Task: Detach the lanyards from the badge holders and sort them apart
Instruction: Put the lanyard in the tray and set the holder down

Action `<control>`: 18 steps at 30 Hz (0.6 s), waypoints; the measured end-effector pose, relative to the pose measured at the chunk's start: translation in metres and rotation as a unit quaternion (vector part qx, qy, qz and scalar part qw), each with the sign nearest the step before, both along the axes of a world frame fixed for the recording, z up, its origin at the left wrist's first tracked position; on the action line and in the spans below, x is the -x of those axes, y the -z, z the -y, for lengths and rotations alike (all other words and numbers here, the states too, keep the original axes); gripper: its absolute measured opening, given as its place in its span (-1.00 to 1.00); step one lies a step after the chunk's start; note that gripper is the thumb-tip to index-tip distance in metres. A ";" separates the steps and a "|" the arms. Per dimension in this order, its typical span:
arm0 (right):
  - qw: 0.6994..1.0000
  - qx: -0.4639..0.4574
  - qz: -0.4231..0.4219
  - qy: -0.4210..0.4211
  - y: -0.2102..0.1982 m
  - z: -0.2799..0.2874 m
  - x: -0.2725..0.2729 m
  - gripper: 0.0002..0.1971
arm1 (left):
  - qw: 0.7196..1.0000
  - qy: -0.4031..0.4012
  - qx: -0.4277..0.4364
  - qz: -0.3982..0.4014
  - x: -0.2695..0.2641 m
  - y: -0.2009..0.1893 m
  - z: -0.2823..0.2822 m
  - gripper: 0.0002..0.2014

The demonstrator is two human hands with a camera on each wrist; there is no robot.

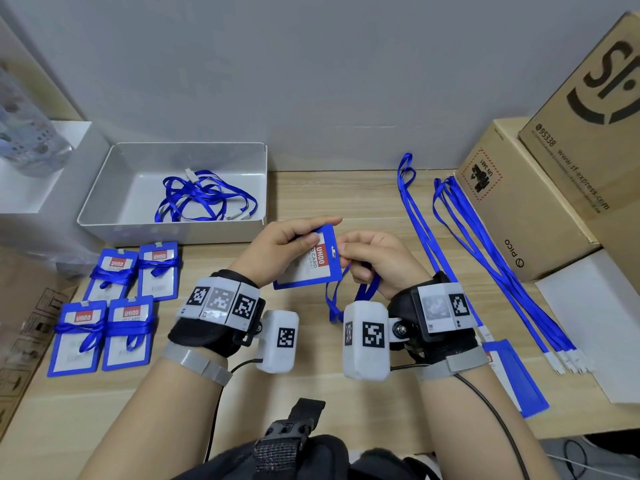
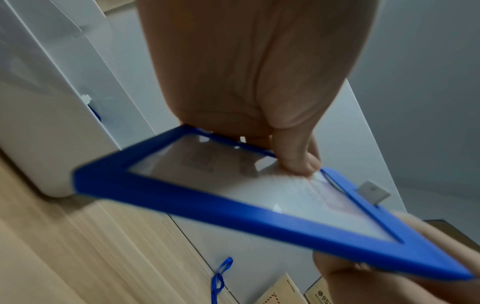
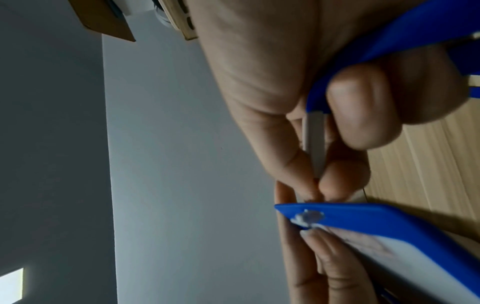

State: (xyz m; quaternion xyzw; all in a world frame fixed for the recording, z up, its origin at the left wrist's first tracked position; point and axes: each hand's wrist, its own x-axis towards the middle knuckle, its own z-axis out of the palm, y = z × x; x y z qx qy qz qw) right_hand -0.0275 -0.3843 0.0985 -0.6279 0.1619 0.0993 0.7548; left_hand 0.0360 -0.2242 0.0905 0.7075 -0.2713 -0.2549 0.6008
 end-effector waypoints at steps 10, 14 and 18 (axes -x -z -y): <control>0.991 0.101 0.012 -0.082 0.003 0.002 0.002 -0.81 | 0.999 -0.003 -0.027 0.017 -0.003 0.005 -0.003 -0.61; 0.987 0.135 0.029 -0.087 0.001 0.000 0.003 -0.79 | 0.998 -0.009 -0.056 0.024 -0.006 0.010 -0.006 -0.63; 0.978 0.177 0.044 -0.096 -0.001 -0.003 0.004 -0.82 | 0.997 -0.006 -0.073 0.032 -0.006 0.009 -0.006 -0.68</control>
